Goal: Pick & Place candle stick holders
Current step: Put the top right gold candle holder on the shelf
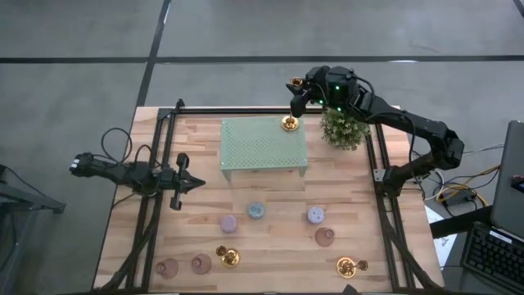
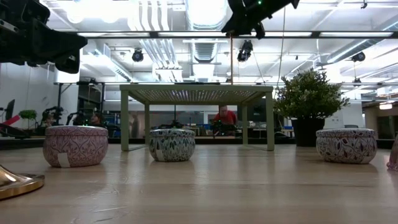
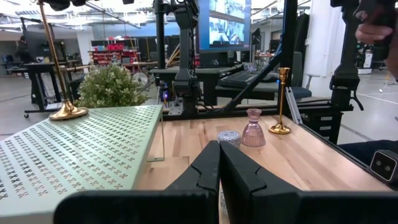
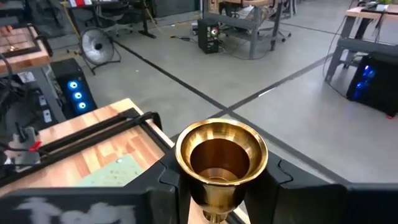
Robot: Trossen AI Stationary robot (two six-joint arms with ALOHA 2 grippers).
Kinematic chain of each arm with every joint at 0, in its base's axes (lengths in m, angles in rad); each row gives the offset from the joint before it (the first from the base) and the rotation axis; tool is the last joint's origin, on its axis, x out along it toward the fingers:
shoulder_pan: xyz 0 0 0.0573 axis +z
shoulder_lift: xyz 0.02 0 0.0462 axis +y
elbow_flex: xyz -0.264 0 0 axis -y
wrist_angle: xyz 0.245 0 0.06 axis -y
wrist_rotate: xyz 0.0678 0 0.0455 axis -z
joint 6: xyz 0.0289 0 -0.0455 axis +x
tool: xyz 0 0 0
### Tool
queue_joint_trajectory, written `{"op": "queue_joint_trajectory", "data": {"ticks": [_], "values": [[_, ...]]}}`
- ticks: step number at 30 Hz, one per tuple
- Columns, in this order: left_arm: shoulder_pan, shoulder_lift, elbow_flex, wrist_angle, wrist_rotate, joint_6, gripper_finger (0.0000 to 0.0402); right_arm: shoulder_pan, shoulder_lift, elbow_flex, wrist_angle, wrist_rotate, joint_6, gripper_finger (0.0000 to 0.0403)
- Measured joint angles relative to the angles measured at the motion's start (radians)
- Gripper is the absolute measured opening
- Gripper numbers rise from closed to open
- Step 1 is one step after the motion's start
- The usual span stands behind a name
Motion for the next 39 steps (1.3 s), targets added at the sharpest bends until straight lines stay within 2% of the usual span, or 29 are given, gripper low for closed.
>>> {"op": "queue_joint_trajectory", "data": {"ticks": [11,24,30,39], "values": [[0.0,0.0,0.0,0.0,0.0,0.0,0.0014,0.001,0.002,0.0,-0.025,-0.002,-0.013,0.0125],[0.0,0.0,0.0,0.0,0.0,0.0,0.0014,0.001,0.004,0.0,-0.048,-0.004,-0.039,0.0123],[0.0,0.0,0.0,0.0,0.0,0.0,0.0014,0.001,0.001,-0.001,-0.091,-0.004,-0.036,0.0156],[0.0,0.0,0.0,0.0,0.0,0.0,0.0014,0.001,-0.002,0.0,-0.135,-0.004,-0.034,0.0234]]}}
